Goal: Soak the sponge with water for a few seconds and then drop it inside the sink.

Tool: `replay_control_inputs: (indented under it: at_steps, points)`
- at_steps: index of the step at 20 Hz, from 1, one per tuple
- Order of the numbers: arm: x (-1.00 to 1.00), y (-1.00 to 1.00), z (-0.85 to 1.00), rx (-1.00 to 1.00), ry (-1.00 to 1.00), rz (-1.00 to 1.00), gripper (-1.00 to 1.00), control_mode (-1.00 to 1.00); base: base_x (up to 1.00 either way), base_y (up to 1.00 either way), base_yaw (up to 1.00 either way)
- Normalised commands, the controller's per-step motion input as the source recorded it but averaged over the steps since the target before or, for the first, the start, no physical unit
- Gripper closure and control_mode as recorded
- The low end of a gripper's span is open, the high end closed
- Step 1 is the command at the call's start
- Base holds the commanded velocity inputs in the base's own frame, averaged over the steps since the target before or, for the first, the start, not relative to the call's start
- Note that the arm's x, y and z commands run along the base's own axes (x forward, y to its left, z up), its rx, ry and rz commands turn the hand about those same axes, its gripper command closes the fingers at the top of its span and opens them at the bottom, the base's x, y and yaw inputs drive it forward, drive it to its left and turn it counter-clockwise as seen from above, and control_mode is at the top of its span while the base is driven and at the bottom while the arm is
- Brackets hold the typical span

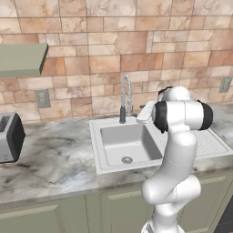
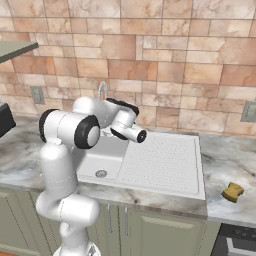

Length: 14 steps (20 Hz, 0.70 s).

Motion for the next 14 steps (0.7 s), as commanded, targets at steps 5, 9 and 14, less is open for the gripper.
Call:
replay_control_inputs:
  at_steps: [5,9,14]
  points:
    - [0.18,0.00,-0.16,0.00,-0.02,0.00,-1.00,-1.00,0.00,0.00,0.00]
    - [0.22,0.00,-0.02,0.00,-0.02,0.00,-1.00,-1.00,0.00,0.00,0.00]
    - [0.21,0.00,0.00,0.00,-0.01,0.00,-1.00,-1.00,0.00,0.00,0.00]
